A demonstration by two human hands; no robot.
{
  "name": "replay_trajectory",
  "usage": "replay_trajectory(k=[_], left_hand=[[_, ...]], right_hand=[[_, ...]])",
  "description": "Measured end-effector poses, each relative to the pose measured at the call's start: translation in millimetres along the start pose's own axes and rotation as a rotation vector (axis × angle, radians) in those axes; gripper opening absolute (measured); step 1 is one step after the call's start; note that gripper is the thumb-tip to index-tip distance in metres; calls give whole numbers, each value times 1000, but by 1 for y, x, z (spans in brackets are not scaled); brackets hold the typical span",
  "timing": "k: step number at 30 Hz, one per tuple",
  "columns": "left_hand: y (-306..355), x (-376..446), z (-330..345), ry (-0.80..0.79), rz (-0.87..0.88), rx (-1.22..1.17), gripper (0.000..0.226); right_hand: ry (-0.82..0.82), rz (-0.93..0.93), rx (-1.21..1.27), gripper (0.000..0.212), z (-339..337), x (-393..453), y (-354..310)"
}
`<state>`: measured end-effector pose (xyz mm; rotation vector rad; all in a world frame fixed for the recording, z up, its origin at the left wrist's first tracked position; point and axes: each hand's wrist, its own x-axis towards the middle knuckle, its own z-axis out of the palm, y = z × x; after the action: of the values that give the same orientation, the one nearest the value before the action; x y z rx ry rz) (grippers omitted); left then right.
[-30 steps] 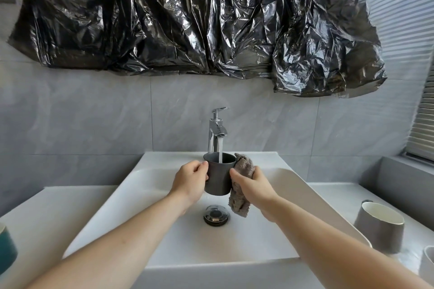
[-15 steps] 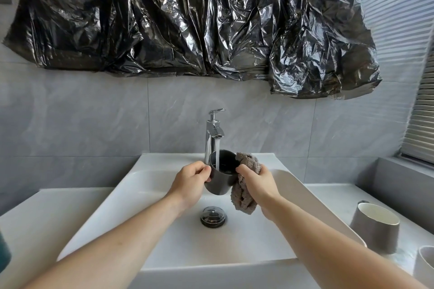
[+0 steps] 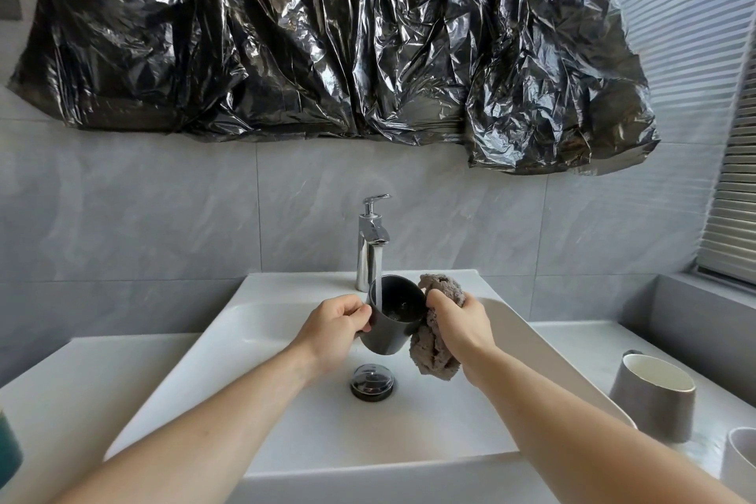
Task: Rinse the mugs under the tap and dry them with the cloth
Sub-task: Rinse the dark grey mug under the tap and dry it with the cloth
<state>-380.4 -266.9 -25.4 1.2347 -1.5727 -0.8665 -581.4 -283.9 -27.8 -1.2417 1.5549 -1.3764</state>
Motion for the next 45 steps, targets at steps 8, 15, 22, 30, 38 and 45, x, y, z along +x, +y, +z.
replay_trajectory(k=[8,15,22,30,38,45], left_hand=[[4,-2,-1,-5,-26,-78,32],[10,-3,-7,69,-27,-132,27],[8,1,-15,123,-57,-184,28],[7,4,-20,171,-97,-225,43],[1,9,-24,226,-137,-286,45],[-8,13,-21,225,-224,-367,45]], right_hand=[[72,29,-416,41,-16,5,9],[-77,53,-771,60,-12,5,17],[-210,-210,-798,76,-1,2,12],[-478,-392,-475,71,12,-5,15],[-495,-484,-464,67,17,-8,12],[-470,-458,-439,67,22,-5,13]])
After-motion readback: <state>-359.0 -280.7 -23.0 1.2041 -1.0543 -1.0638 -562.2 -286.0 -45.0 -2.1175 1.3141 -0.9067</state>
